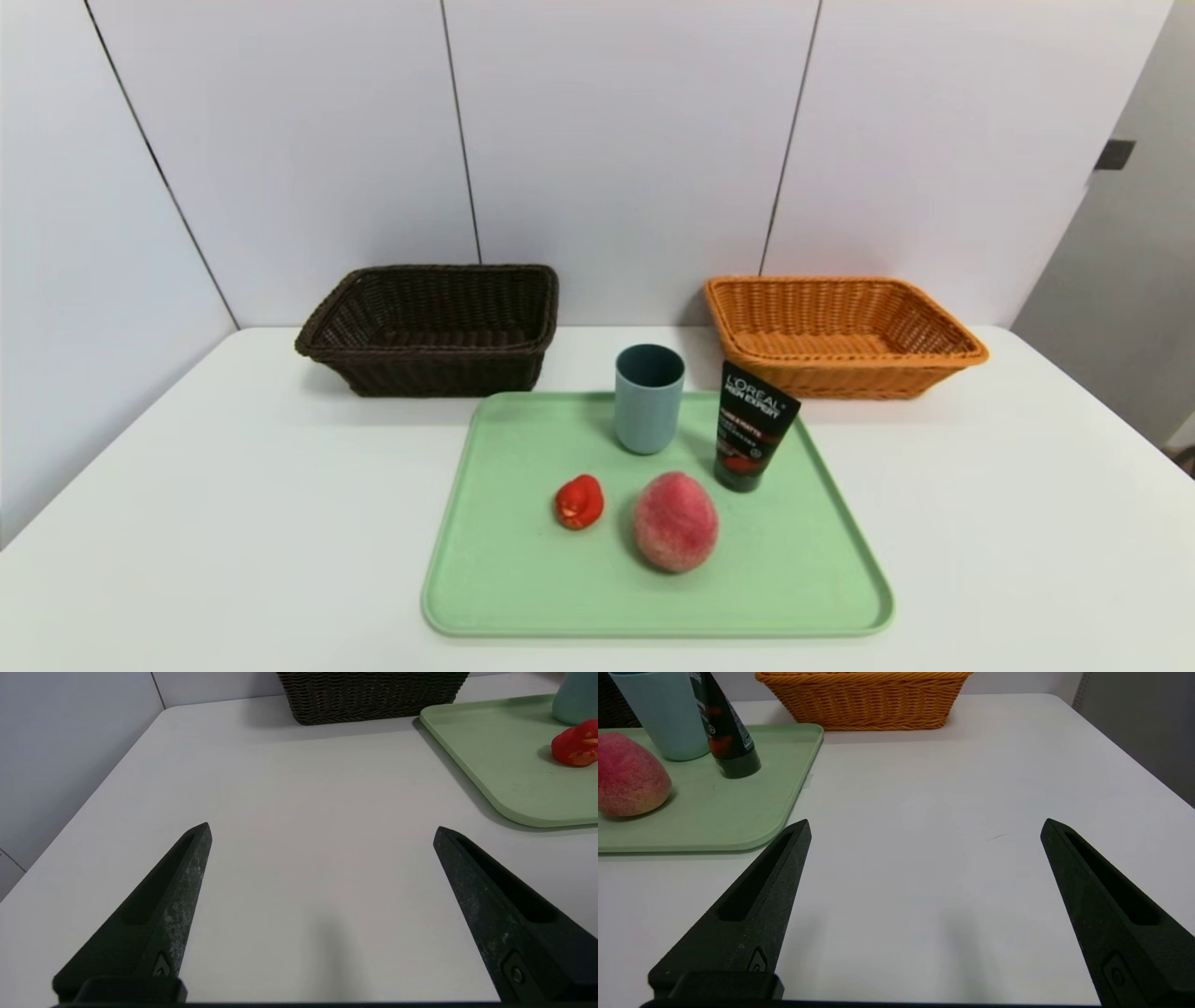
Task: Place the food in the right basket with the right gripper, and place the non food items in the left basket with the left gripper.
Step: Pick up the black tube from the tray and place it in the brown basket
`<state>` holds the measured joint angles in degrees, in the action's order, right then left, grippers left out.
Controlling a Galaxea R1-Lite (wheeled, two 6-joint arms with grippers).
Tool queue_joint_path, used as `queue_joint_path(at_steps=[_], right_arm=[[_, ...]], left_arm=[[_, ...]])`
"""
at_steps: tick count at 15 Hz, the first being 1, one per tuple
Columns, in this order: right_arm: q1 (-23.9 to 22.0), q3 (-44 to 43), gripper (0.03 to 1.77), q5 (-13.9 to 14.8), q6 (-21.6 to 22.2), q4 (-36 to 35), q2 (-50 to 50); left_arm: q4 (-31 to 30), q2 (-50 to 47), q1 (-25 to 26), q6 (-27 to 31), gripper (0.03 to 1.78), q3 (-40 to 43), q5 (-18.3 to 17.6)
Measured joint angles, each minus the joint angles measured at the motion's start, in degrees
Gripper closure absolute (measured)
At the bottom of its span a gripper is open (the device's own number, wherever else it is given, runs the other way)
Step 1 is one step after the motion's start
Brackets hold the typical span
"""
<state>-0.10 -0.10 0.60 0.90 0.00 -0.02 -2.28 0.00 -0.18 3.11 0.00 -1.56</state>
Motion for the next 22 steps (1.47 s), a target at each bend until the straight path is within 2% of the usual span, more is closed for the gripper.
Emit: queue_joint_path(at_steps=[3, 5, 10, 14, 17, 19, 22], right_arm=[[0.0, -0.9, 0.1, -0.4, -1.5, 0.7, 0.0], [0.0, -6.3, 0.1, -1.1, -1.6, 2.4, 1.3], [0.8, -32.8, 0.1, -5.8, -1.6, 12.1, 14.0], [1.0, -58.5, 0.1, -9.1, -1.5, 26.3, 26.1], [1.1, -76.1, 0.1, -12.3, -1.3, 36.9, 37.3], [1.1, -83.0, 0.1, -14.3, -1.5, 41.1, 44.5], [1.1, -86.6, 0.1, -14.8, -1.0, 42.4, 52.6]], left_arm=[[0.1, 0.0, 0.0, -1.8, 0.12, -0.1, 0.9], [2.4, 0.1, 0.0, -1.9, 0.12, -4.3, 0.5], [17.3, 6.0, 0.0, -2.0, 0.12, -28.1, -1.9], [21.7, 19.7, 0.0, -2.6, 0.12, -48.5, -3.0], [27.9, 28.6, -0.1, -2.8, 0.12, -60.2, -5.2], [31.1, 33.9, -0.1, -2.8, 0.12, -65.7, -6.0], [31.9, 39.4, -0.2, -2.7, 0.12, -68.5, -6.4]])
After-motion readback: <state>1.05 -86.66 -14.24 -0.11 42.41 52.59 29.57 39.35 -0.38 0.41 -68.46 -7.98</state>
